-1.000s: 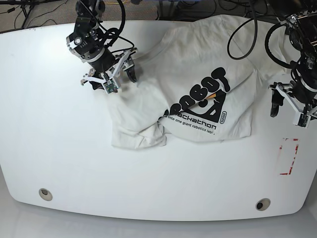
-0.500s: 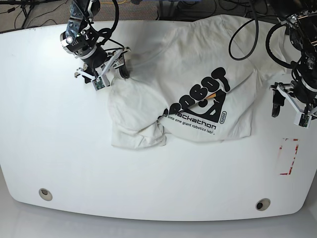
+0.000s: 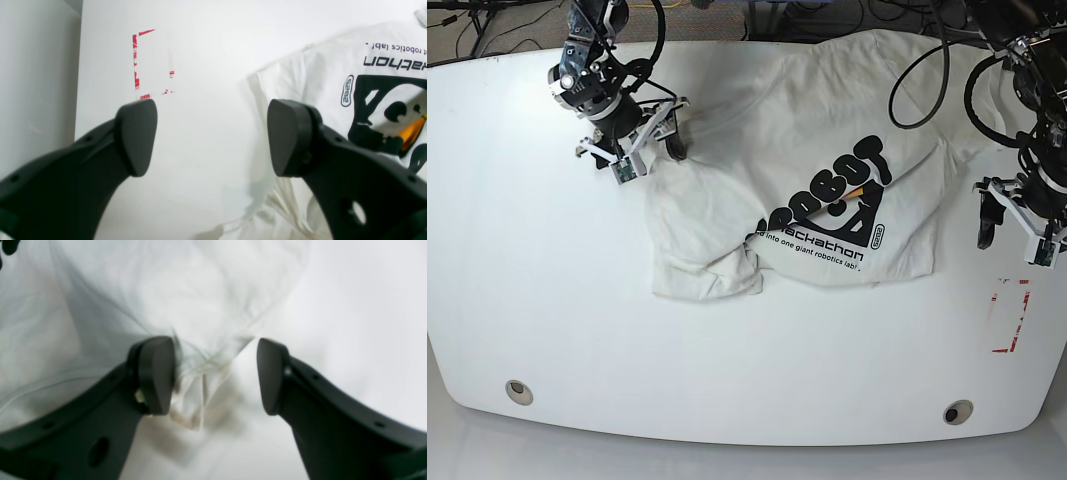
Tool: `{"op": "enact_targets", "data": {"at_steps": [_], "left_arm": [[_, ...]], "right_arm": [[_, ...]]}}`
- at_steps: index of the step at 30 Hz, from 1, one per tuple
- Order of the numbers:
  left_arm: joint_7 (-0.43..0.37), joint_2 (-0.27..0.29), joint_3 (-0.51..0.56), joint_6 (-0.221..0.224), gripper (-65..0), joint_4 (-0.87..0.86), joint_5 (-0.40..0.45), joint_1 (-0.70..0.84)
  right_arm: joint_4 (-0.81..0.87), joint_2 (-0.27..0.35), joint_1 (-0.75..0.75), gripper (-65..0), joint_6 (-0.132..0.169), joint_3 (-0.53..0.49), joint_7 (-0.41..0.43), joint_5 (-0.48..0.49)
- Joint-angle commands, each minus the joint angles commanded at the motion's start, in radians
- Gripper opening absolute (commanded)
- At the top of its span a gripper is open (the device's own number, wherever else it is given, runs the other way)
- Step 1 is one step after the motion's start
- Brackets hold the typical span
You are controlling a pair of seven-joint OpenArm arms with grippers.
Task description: Layout the t-shirt on the table in an organized manner, then fold the t-shirt properly
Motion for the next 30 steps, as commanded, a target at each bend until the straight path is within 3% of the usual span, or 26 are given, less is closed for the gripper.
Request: {"op": "enact_targets", "data": {"at_steps": [4, 13, 23, 30], "left_arm": [[0.0, 0.0, 0.0, 0.002, -16.5, -0.014, 0.0, -0.017], [0.0, 0.0, -0.002, 0.002, -16.4, -0.133, 0.0, -0.084], [-0.002, 0.0, 0.0, 0.009, -16.1, -0.374, 0.0, -0.219], [-0.002, 0.0, 0.094, 0.109, -14.3, -0.542, 0.0, -0.299]], "right_arm": [[-0.025, 0.0, 0.02, -32.3, 0.0, 0.0, 0.0, 0.0], [-0.029, 0.002, 0.02, -65.0, 0.0, -0.035, -0.002, -0.003], [0.115, 0.002, -0.029, -65.0, 0.0, -0.041, -0.002, -0.003], [0.152, 0.005, -0.031, -65.0, 0.0, -0.04, -0.043, -0.009]]}}
